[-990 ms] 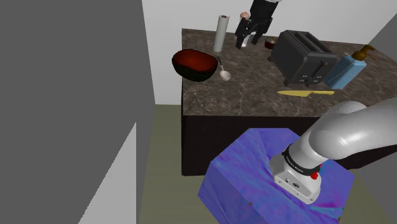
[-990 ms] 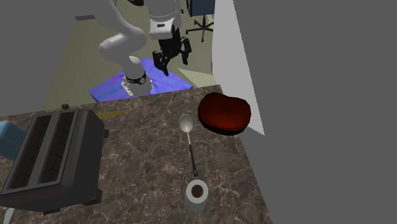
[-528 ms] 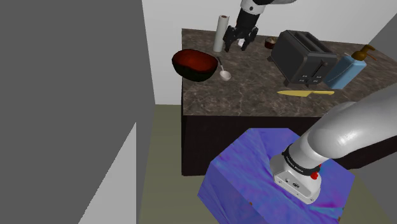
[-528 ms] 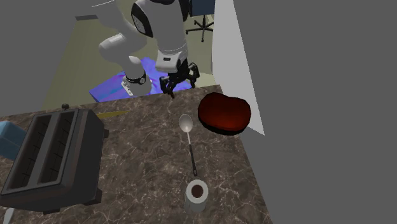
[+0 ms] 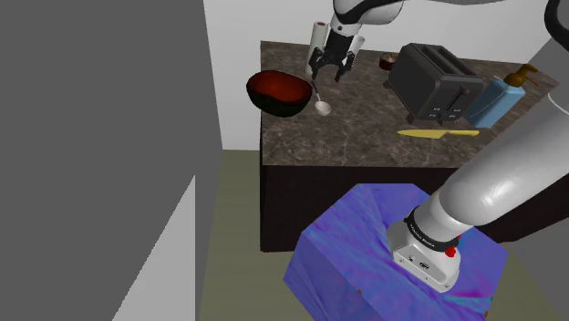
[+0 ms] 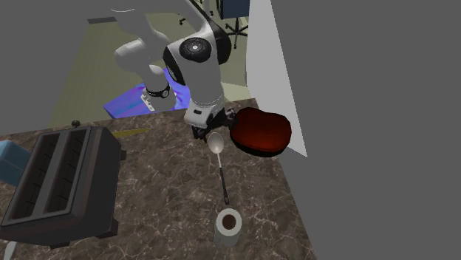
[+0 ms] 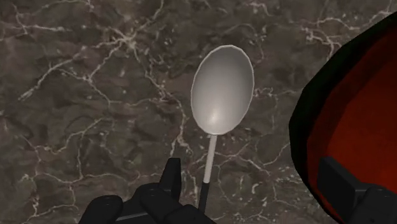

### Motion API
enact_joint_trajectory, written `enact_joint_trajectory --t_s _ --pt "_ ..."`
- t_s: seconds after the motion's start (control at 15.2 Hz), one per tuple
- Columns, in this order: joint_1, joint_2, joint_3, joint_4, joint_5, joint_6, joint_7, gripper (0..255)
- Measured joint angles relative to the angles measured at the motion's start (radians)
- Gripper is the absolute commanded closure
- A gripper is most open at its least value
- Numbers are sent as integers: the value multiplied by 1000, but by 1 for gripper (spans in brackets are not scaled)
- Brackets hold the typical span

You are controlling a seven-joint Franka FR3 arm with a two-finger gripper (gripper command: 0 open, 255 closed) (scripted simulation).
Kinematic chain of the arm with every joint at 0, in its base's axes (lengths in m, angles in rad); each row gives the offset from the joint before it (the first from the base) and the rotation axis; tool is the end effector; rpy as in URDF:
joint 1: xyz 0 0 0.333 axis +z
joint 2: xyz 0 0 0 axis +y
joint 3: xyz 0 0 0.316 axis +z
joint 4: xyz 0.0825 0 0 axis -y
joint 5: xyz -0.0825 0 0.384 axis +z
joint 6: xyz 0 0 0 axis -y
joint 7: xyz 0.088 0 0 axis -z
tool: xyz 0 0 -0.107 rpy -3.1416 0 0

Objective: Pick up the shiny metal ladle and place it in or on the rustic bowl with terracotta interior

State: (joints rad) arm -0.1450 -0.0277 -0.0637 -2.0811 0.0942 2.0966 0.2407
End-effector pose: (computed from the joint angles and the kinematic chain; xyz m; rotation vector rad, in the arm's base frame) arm 0.5339 -0.1086 0.4431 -2.9629 0.7486 -0.0638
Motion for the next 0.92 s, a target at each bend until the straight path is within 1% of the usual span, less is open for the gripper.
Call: enact_joint_trajectory --t_s 0.46,0.92 --pt "-37 214 -32 106 64 78 43 0" --pt "-39 275 -29 92 82 149 36 0"
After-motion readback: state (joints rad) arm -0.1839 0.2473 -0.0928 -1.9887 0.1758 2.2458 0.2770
